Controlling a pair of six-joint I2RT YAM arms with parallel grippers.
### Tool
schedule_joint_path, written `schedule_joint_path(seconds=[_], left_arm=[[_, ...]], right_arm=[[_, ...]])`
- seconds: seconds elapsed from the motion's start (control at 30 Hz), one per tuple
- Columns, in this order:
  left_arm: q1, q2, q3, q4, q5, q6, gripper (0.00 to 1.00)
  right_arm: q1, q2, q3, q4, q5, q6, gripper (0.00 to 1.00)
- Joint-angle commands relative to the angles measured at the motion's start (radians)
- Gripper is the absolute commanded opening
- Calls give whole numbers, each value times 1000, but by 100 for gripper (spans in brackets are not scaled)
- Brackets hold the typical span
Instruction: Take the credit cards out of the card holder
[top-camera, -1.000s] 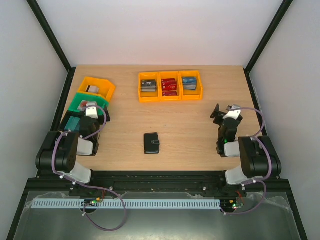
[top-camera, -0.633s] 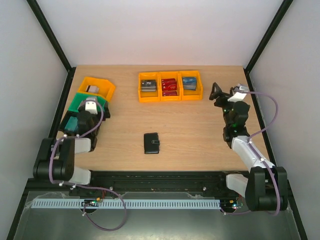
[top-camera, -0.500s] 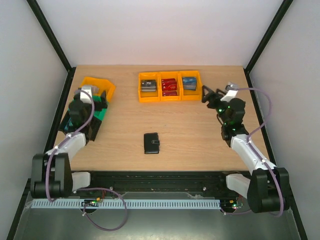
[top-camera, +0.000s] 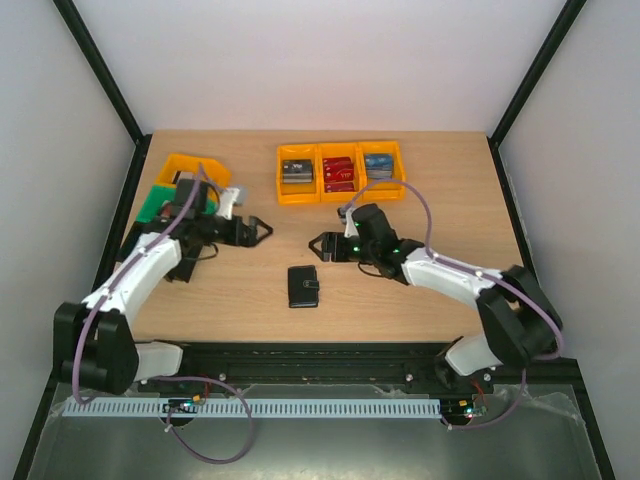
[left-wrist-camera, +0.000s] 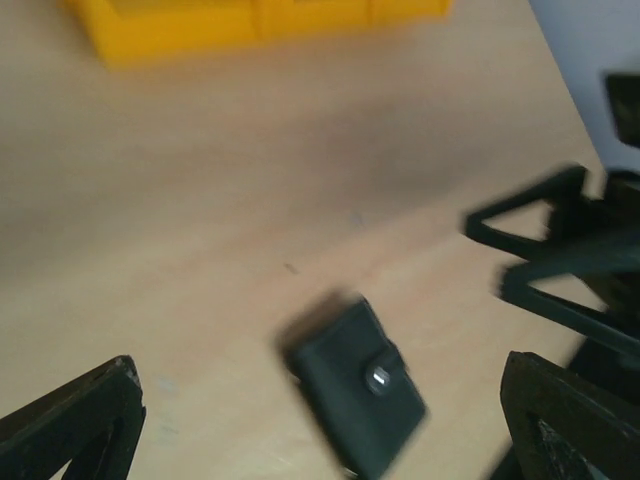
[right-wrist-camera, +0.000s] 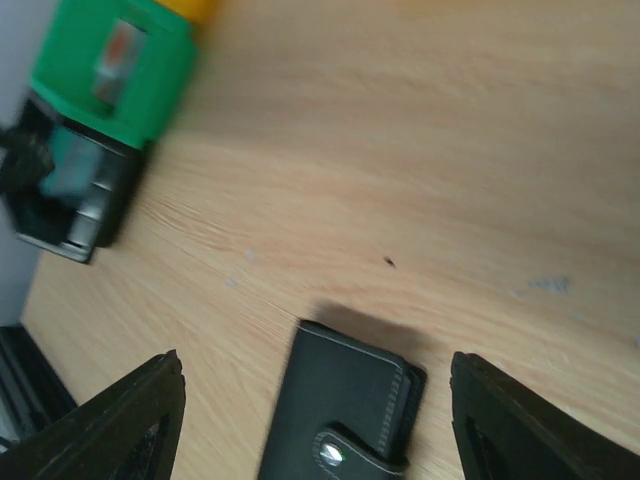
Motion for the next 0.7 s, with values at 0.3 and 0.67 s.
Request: schedule_joint_path(seconds=[0.3,0.67], left_arm=[[-119,210,-253,274,23,-388,86],[-133,290,-389,494,23,-517,72]], right_arm=[[13,308,74,-91,-216,31,52],[13,425,118,-67,-297,5,34]])
